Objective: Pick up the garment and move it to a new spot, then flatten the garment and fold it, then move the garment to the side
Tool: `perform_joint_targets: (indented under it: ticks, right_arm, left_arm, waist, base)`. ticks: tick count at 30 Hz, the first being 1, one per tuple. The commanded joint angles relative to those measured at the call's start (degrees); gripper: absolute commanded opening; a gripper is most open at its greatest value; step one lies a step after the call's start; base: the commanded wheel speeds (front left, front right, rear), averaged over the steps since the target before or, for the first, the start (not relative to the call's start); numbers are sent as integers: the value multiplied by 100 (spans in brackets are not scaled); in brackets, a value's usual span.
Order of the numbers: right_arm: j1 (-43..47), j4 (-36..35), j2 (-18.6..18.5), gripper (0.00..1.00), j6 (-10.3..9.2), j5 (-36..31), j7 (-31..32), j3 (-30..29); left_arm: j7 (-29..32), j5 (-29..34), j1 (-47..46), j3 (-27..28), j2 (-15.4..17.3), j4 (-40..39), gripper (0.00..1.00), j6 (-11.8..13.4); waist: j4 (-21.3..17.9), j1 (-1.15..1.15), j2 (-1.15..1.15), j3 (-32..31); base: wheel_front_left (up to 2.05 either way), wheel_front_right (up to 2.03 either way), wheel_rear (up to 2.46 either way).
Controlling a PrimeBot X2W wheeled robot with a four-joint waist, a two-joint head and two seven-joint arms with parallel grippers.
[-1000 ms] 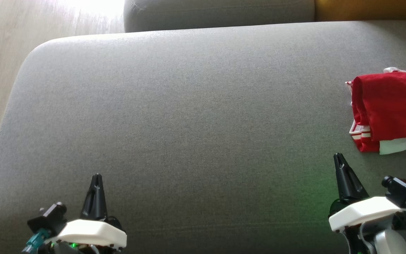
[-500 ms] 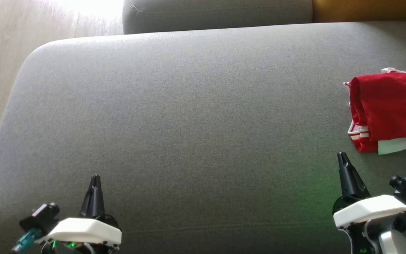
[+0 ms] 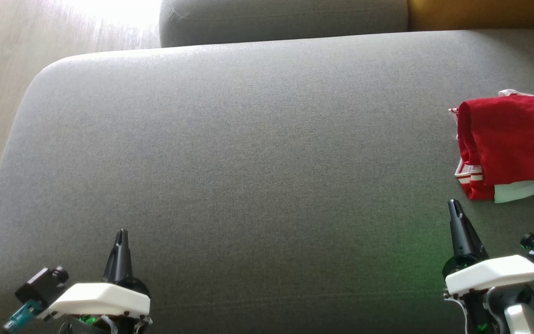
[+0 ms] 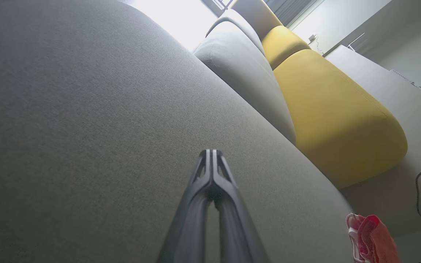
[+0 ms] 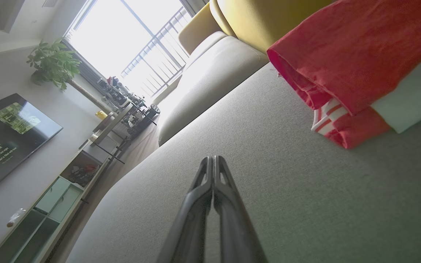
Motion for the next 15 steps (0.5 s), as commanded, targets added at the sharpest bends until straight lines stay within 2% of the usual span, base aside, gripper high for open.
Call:
perform_joint_targets:
  ticks: [1, 15]
  right_arm:
    - [-245, -223, -36, 0, -1, 159, 41, 2]
    - [-260, -264, -36, 0, -1, 1031, 274, -13]
  left_arm:
    - [28, -143, -334, 146, 88, -158, 0, -59]
    - [244, -971, -449, 291, 105, -74, 0, -196]
  waist:
    - [-3, 0, 0, -3]
    - [-33, 0, 0, -35]
  base:
    - [0, 0, 0]
    - [0, 0, 0]
